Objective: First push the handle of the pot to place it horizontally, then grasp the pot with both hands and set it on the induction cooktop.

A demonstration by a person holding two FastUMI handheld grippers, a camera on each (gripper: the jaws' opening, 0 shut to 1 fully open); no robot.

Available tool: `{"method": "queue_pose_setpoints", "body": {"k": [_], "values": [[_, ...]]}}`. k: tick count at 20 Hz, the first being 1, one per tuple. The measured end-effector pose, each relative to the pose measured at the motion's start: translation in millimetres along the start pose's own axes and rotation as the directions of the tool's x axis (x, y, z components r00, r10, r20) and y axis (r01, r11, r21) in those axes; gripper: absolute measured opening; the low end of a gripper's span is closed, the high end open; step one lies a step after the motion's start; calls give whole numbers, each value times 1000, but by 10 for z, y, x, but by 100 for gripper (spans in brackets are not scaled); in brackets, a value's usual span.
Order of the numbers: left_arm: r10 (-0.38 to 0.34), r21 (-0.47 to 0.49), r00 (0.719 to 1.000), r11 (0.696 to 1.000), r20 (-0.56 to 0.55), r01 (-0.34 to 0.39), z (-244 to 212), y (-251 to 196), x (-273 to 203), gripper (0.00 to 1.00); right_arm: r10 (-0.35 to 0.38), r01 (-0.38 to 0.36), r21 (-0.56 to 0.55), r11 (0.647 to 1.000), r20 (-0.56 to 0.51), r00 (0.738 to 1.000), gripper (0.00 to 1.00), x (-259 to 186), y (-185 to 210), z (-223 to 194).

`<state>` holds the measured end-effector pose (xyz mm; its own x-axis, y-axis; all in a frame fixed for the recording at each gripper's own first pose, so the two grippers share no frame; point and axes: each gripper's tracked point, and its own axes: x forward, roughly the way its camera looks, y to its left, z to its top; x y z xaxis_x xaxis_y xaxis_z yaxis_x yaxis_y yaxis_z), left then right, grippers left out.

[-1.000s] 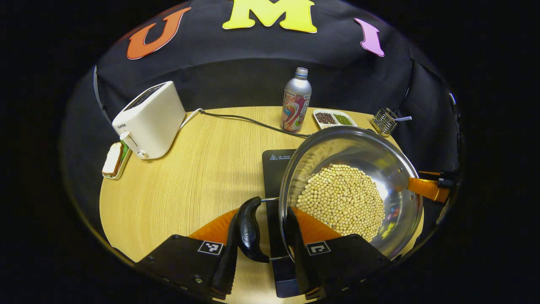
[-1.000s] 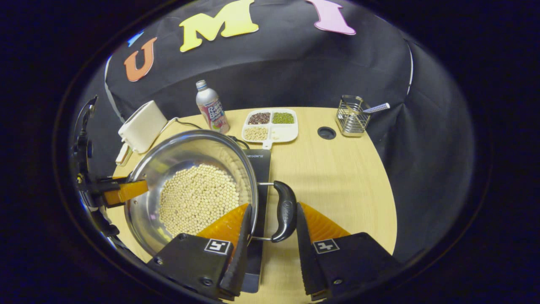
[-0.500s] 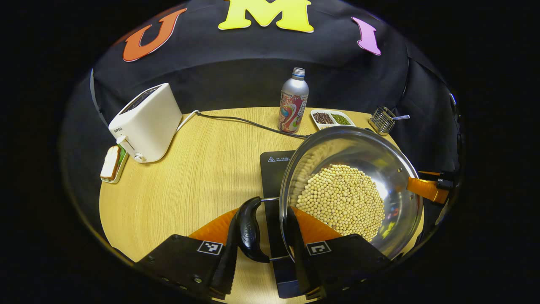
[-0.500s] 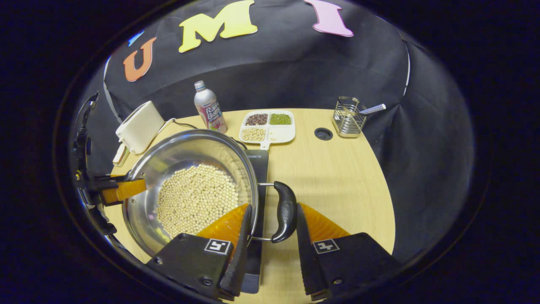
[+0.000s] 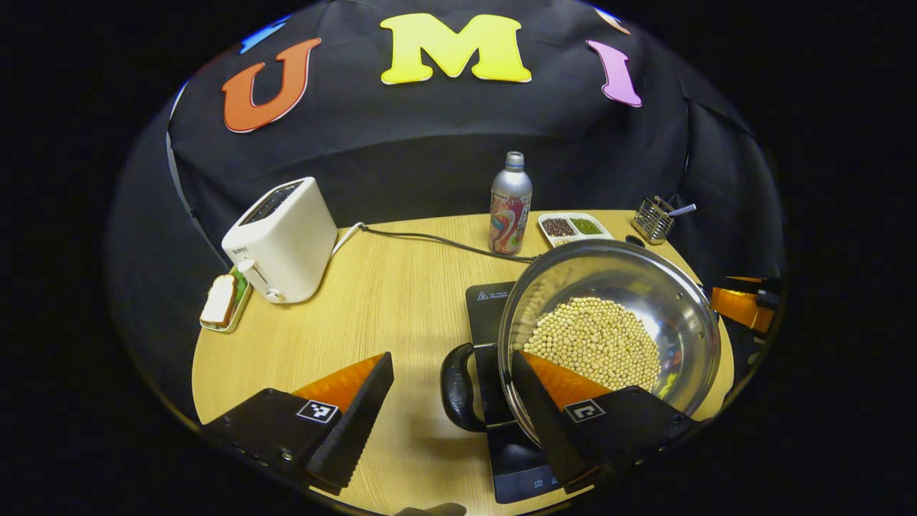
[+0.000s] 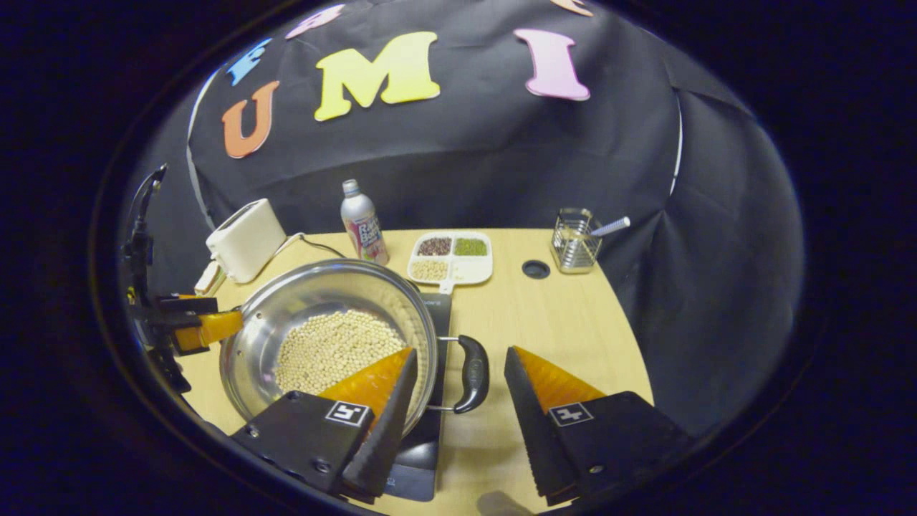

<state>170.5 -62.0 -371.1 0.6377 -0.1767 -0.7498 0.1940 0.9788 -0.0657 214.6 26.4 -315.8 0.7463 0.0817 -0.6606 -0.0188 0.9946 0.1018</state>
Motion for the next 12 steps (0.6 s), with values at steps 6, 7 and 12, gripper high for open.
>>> {"method": "queue_pose_setpoints", "body": {"k": [6,7,12], "values": [[-8,6,998,1000,59,8,113,-68,-167,98,36,-32,-62,998,58,998,77,-221,324,134],[-7,9,997,1000,76,7,151,-73,-202,98,37,-33,-65,997,61,997,77,-253,355,161],[9,32,989,999,151,-14,303,-5,-465,98,26,-13,-111,994,116,993,77,-458,474,305]]}}
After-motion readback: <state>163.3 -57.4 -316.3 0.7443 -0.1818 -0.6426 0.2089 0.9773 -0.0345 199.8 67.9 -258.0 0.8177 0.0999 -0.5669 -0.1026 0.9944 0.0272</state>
